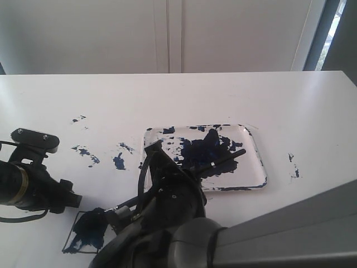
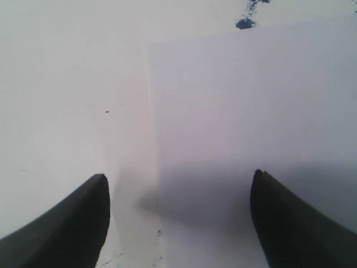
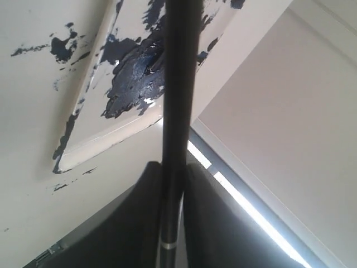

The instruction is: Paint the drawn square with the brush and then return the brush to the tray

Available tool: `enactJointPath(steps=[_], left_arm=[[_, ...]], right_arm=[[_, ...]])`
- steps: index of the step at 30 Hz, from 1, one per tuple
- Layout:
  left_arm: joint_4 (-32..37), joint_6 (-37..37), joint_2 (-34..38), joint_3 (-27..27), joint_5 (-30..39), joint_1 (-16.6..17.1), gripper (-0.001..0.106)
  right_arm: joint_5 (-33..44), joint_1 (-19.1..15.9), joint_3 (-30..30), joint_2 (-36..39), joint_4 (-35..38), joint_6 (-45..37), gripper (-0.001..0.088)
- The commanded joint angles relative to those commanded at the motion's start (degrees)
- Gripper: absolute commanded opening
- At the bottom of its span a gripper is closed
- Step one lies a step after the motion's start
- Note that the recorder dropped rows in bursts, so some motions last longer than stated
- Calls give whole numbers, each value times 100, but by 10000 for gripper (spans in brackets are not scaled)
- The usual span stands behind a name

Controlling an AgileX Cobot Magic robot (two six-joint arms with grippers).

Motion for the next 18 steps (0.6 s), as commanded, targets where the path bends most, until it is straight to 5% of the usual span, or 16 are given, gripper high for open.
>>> enactJointPath(steps=[18], left_arm=[[0,11,0,0,1,0,749]], right_arm=[[0,478,0,0,428,-131,0]])
